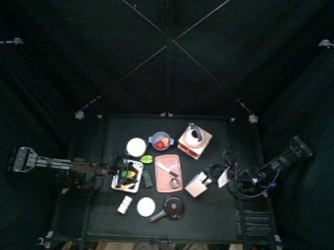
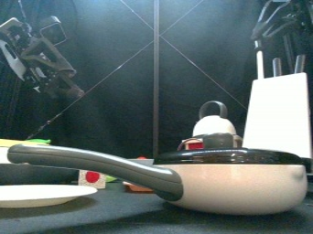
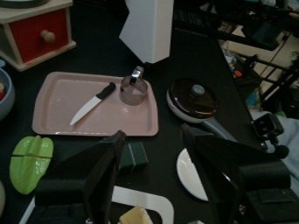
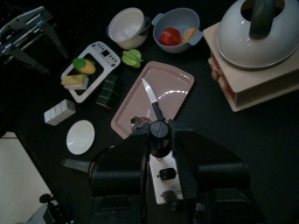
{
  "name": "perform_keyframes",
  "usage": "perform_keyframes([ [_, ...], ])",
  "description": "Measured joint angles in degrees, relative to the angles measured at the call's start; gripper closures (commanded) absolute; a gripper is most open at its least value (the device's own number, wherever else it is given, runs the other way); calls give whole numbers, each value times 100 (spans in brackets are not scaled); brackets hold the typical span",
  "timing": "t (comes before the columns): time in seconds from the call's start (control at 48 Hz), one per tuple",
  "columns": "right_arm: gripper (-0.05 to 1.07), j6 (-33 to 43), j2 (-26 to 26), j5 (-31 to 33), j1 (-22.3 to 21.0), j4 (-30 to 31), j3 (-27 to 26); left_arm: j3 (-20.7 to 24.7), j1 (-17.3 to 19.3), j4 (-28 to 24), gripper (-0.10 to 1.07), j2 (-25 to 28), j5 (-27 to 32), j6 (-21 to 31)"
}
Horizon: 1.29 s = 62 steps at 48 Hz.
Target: Pull out sharpener
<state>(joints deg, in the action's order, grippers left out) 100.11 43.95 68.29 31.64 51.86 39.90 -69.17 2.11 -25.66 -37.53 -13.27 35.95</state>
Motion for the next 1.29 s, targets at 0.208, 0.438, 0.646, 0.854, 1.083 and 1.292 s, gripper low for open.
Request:
perform_keyframes([
  [0.208, 57, -571, 132, -396, -457, -519, -105, 9, 0, 0, 7, 0, 0, 0],
  [0.438, 57, -976, 237, -694, -1028, -1020, -132, 0, 0, 0, 7, 0, 9, 0],
  [0.646, 57, -1318, 378, -721, -1362, -1134, -132, 0, 0, 0, 7, 0, 9, 0],
  [0.854, 57, -1345, 396, -721, -1731, -1204, -141, 9, 0, 0, 7, 0, 9, 0],
  [1.083, 57, -1345, 492, -633, -1819, -1292, -211, -9, 0, 0, 7, 0, 9, 0],
  [1.292, 57, -1345, 686, -422, -1819, -1248, -255, -18, 0, 0, 7, 0, 18, 0],
])
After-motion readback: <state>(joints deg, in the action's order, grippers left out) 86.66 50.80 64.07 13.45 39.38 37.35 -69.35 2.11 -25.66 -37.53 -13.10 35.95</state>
